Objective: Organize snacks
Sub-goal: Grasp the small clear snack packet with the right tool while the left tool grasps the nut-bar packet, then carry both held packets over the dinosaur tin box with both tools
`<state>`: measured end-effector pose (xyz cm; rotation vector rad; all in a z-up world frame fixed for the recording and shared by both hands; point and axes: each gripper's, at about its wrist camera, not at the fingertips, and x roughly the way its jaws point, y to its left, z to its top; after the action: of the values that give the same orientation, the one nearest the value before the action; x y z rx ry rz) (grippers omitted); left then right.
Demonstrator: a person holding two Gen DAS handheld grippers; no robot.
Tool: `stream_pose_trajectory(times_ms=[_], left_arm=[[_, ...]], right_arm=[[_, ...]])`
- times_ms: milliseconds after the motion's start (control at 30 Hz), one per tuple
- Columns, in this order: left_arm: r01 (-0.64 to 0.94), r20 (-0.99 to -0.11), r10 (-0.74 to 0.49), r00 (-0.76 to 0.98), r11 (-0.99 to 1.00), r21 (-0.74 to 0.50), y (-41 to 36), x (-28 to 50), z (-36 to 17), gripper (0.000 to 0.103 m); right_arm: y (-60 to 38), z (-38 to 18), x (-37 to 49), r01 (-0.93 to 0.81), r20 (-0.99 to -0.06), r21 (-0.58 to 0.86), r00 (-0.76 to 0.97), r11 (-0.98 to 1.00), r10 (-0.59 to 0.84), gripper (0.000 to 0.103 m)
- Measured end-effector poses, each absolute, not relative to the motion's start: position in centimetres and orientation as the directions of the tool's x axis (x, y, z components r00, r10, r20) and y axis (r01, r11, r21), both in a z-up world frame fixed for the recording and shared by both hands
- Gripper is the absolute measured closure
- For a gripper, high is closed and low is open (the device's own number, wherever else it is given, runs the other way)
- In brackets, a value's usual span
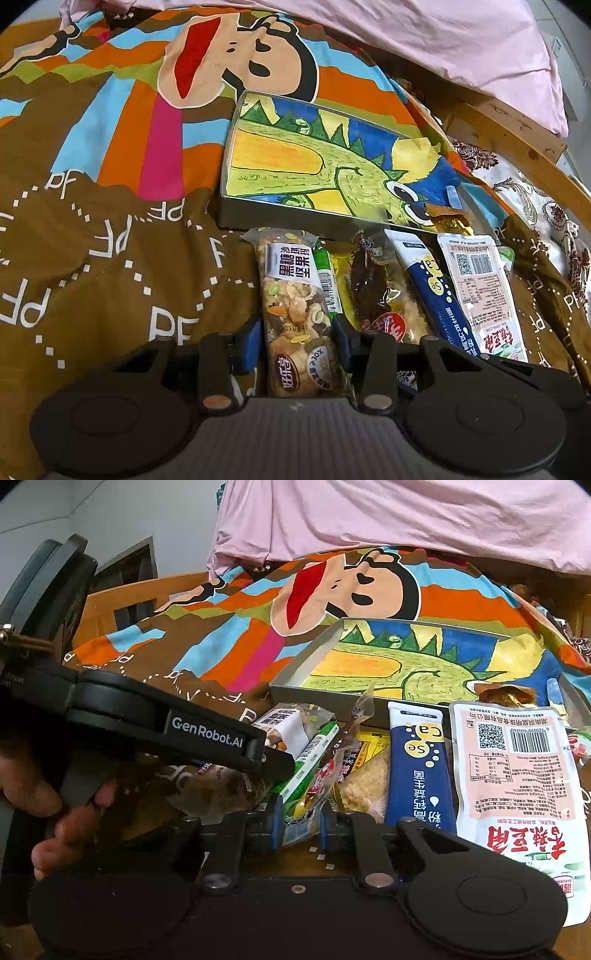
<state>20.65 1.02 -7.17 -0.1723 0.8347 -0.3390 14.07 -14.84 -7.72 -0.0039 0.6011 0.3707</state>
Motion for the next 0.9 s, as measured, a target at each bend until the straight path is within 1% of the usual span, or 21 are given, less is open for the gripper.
stream_pose_trajectory(times_ms=[133, 200, 267, 433, 667, 900], left_arm=[[0.211, -0.693, -0.365, 0.621, 0.93, -0.301, 1.2, 20.7, -6.8, 0.061], [0.204, -0.686, -0.37, 0.626, 0.927, -0.314, 1.4, 20.6, -6.5, 0.061], [0.199, -0.679, -0.373, 0.632, 0.925, -0.323, 1.5, 20.6, -6.2, 0.061], [0.166, -0.674, -0.374, 0.638, 0.921, -0.354, 1.9, 20.4, -5.6, 0.061], [0.176, -0.645, -0.384, 0.661, 0.914, -0.365, 1.5, 19.8, -3.9, 0.061], [0.179, -0.607, -0.371, 0.703, 0.918, -0.354, 0.4, 19.3, -1.6, 0.061]], right_arm=[[-14.1, -7.7, 13.7, -0.345, -0.56, 0.063, 0.764, 0.936, 0.319, 0.096], [-13.6, -7.5, 13.3, -0.352, -0.555, 0.019, 0.775, 0.936, 0.302, 0.099], [-13.1, -7.4, 12.8, -0.348, -0.548, -0.04, 0.792, 0.937, 0.271, 0.099], [-12.7, -7.3, 12.3, -0.329, -0.526, -0.123, 0.822, 0.936, 0.22, 0.101], [-12.7, -6.2, 11.6, -0.296, -0.434, -0.247, 0.885, 0.923, 0.168, 0.101], [-14.8, -4.1, 12.0, -0.229, -0.378, -0.221, 0.916, 0.948, 0.133, 0.101]])
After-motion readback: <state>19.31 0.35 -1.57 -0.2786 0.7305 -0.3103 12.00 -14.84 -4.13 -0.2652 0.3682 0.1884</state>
